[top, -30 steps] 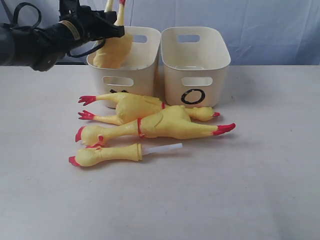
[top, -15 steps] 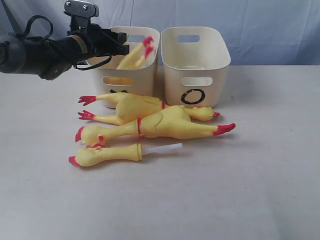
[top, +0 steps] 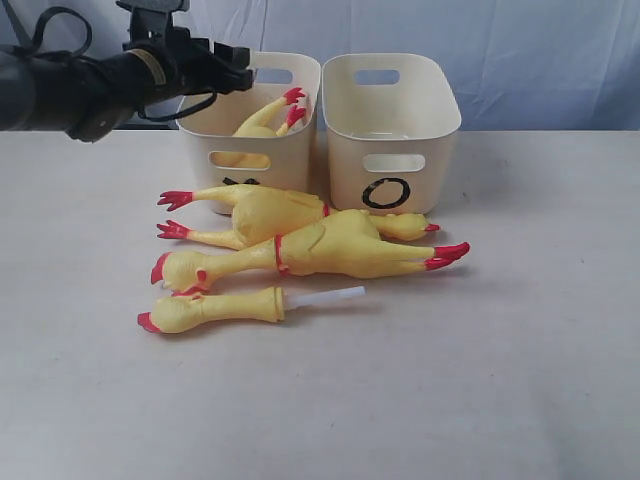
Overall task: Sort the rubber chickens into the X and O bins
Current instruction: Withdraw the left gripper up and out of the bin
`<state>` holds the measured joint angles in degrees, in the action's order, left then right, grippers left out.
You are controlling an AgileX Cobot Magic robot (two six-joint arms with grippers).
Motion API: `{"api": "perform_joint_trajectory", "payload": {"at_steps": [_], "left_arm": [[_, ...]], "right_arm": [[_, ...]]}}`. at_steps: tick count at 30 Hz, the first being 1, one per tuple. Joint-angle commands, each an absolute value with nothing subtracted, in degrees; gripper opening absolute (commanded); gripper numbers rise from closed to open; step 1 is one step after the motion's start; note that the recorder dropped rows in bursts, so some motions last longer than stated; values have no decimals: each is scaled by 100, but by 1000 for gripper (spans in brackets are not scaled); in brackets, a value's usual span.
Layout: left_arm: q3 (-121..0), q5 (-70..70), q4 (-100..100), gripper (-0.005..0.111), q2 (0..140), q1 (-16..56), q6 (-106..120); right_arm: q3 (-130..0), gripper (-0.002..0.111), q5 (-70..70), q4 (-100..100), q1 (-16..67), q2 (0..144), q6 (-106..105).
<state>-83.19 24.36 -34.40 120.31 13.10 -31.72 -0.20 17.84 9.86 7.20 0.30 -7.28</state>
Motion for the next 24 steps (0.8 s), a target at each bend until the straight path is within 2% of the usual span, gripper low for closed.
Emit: {"api": "perform_joint_trajectory", "payload": {"at_steps": [1, 4, 8, 18, 22, 24], "left_arm": [[-8343, 2058, -3484, 59, 11595, 1333, -3349], [-8343, 1890, -3869, 59, 11340, 1333, -4010], [-8279, 1905, -5579, 55, 11024, 1333, -4973], [-8266, 2968, -9995, 23, 10196, 1322, -8457], [-8078, 3373, -9995, 2, 9865, 1322, -8888], [-7943, 3522, -9995, 0, 9712, 1322, -8888]], "right_arm": [[0, -1, 1750, 987, 747, 0, -753], [0, -1, 1750, 987, 747, 0, -753], [0, -1, 1750, 987, 747, 0, -753], [0, -1, 1750, 987, 747, 0, -753], [0, -1, 1750, 987, 747, 0, -753], [0, -1, 1750, 987, 747, 0, -753]]}}
